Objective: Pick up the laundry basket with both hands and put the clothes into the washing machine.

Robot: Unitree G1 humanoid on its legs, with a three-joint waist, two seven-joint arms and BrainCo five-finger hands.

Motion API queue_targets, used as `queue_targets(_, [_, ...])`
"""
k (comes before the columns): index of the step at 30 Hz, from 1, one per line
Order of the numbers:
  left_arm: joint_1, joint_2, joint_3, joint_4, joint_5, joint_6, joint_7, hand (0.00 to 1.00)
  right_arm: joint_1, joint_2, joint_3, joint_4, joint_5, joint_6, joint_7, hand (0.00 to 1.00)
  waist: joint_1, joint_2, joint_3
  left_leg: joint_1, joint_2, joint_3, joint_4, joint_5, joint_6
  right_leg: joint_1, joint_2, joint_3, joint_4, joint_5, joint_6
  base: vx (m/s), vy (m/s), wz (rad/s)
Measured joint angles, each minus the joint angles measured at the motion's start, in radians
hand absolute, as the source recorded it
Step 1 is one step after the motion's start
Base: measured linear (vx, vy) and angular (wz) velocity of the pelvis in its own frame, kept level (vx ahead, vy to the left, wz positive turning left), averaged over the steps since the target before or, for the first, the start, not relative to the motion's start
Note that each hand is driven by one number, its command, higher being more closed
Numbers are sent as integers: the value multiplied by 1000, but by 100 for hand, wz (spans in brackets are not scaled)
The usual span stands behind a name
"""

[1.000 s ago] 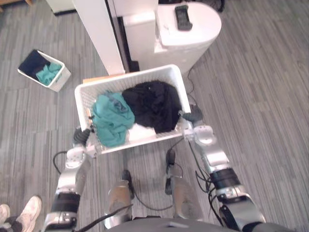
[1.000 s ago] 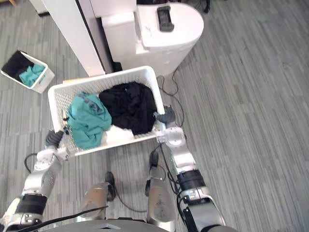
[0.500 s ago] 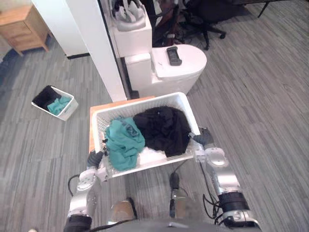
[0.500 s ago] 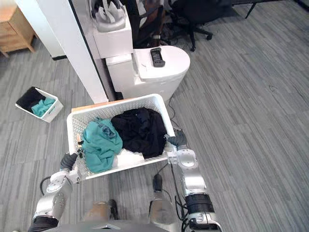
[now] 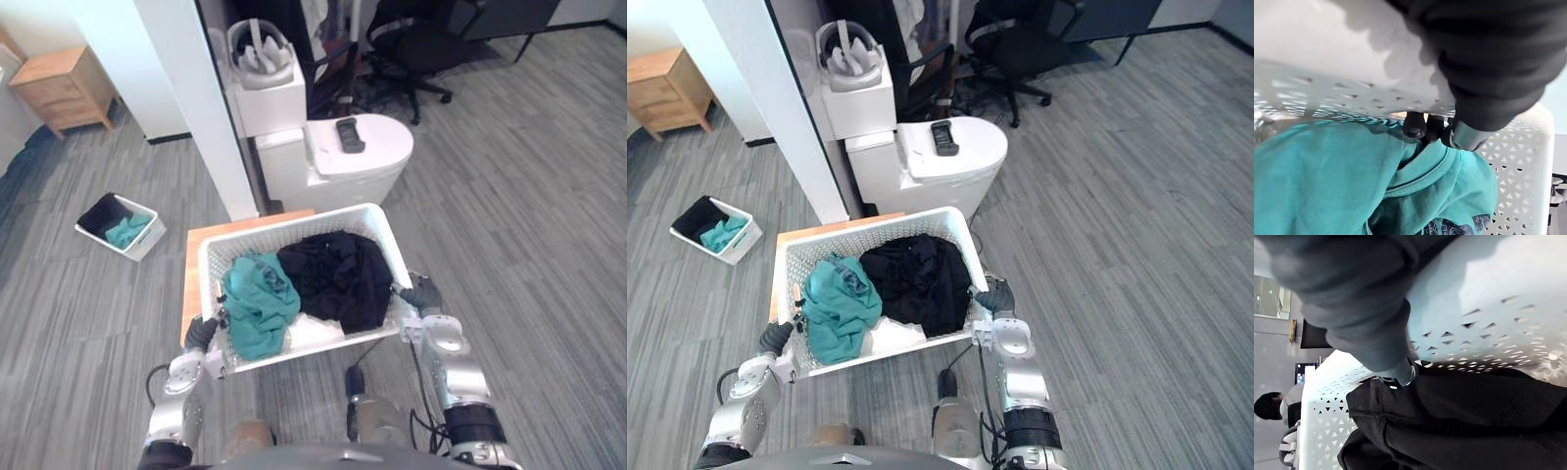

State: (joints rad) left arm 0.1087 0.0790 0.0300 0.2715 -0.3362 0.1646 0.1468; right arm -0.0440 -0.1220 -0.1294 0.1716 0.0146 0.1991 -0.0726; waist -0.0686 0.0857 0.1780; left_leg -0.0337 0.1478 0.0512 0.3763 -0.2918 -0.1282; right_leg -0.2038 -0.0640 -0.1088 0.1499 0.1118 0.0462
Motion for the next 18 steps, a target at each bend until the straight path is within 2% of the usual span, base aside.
queue_targets(4, [3,5,-15,-8,14,10,-1,100,31,9,-17,-3,20,-1,-1,100,-8,-37,-7,-8,-58,13,-34,32,33,0,-45,26,-48,37,27,-109,73,-3])
queue_targets(8, [51,32,-32,-44,31,12,-4,100,95,38,-10,-39,25,-1,0,100,10,-87,1,7,-107,78,-46,49,57,-2,-73,102,-83,75,80,-82,106,-23])
queue_targets(9, [57,34,-32,-49,33,12,-6,100,101,40,-8,-44,24,-1,1,100,11,-91,3,10,-110,87,-45,49,60,-2,-74,108,-86,75,81,-76,139,-47])
queue_targets(11, [98,38,-30,-67,36,12,-8,100,144,63,4,-77,15,2,4,100,23,-118,2,32,-122,154,-30,40,76,-5,-75,149,-104,68,89,-53,129,-69])
queue_targets(12, [103,38,-29,-67,37,12,-8,100,153,69,8,-86,11,2,4,100,24,-121,3,31,-117,173,-11,34,82,-9,-75,143,-99,51,94,-38,140,-85])
queue_targets(13, [112,41,-26,-67,39,14,-9,100,160,75,9,-88,-5,4,4,100,22,-126,6,32,-103,214,26,26,92,-17,-79,102,-84,-30,88,-100,139,-90])
queue_targets(14, [115,26,-25,-67,46,20,-9,100,160,72,9,-88,-15,8,2,100,21,-115,2,41,-61,268,2,38,119,-25,-81,24,-58,-125,79,-133,106,-100])
queue_targets(15, [117,27,-21,-73,46,21,-11,100,156,72,9,-90,-17,9,2,100,24,-112,1,52,-48,306,-24,40,119,-47,-88,-37,-14,-123,55,-172,85,-116])
queue_targets(16, [115,25,-7,-77,47,21,-17,100,153,82,12,-99,-19,9,2,100,32,-130,-7,67,-34,363,-56,59,125,-85,-110,-128,136,-104,-3,-131,46,-118])
queue_targets(17, [114,25,1,-77,48,22,-21,100,155,83,19,-106,-19,9,2,100,35,-127,-3,90,-22,399,-79,70,122,-75,-126,-180,298,-133,-43,-124,59,-111])
queue_targets(18, [115,25,1,-77,48,22,-21,100,154,82,20,-106,-19,9,1,100,39,-131,-6,105,-15,420,-87,73,121,-62,-134,-187,375,-157,-48,-68,9,-101])
